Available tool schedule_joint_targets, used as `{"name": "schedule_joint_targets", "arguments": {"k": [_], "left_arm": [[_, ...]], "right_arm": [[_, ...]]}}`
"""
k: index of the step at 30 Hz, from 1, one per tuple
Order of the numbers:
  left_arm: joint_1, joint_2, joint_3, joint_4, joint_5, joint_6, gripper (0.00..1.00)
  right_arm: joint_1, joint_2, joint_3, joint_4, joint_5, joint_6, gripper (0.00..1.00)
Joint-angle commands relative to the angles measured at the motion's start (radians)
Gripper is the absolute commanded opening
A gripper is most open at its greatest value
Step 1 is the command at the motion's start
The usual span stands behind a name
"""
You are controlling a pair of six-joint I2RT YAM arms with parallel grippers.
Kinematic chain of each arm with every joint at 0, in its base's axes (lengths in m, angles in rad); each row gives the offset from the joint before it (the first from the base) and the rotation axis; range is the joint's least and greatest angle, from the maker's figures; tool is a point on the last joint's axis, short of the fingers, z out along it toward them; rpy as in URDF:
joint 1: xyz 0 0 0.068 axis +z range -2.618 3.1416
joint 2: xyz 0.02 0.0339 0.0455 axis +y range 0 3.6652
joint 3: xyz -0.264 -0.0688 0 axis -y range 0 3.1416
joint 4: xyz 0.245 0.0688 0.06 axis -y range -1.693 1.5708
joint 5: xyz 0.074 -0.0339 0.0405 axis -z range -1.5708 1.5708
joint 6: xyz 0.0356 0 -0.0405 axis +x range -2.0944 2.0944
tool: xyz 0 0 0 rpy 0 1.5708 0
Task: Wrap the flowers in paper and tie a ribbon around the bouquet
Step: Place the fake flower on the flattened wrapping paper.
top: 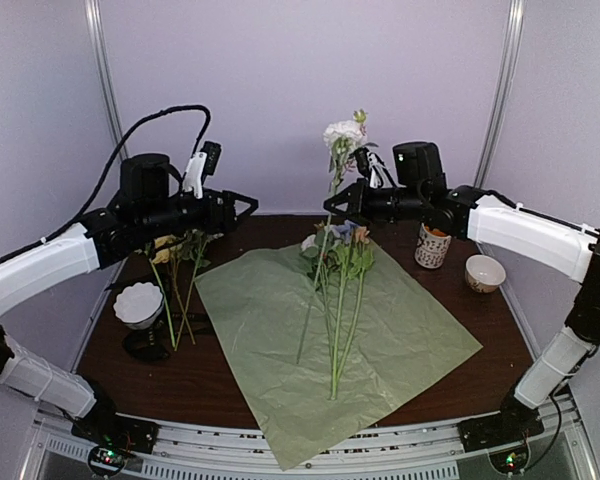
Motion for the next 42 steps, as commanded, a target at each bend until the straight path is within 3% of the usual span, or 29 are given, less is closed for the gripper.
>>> {"name": "schedule_joint_targets", "arguments": {"k": [1,5,10,14,16,19,22,30,33,42], "left_arm": [[0.141,0.079,0.018,-0.236,-0.156,-0.161,0.74],[0.230,0.113,-0.031,-0.268,-0.149,-0.220,0.73],[0.257,0.119,-0.070,-0.284,-0.156,-0.198,0.73],[0.284,0.131,-0.077,-0.303,-0.158,-0.182,0.72],[0.303,0.142,-0.076,-0.312,-0.159,-0.175,0.72],[0.344,0.170,-0.071,-0.334,-0.164,-0.167,0.72],[0.391,0.213,-0.060,-0.349,-0.167,-0.169,0.72],[0.492,0.404,0.009,-0.377,-0.202,-0.178,0.63],[0.510,0.471,0.018,-0.362,-0.205,-0.186,0.53],[0.511,0.597,0.068,-0.366,-0.193,-0.180,0.47]], "right_arm": [[-0.074,0.084,-0.080,-0.143,-0.040,0.059,0.00],[-0.127,0.187,-0.074,-0.170,-0.052,0.054,0.00],[-0.180,0.293,-0.032,-0.194,-0.039,0.039,0.00],[-0.196,0.392,0.069,-0.308,0.007,-0.021,0.03],[-0.196,0.435,0.117,-0.358,0.036,-0.049,0.10],[-0.197,0.469,0.163,-0.414,0.083,-0.074,0.31],[-0.196,0.448,0.178,-0.449,0.123,-0.094,0.39],[-0.170,0.275,0.106,-0.466,0.260,-0.138,0.40],[-0.155,0.225,0.067,-0.461,0.266,-0.147,0.40],[-0.136,0.163,0.003,-0.448,0.249,-0.156,0.39]]}}
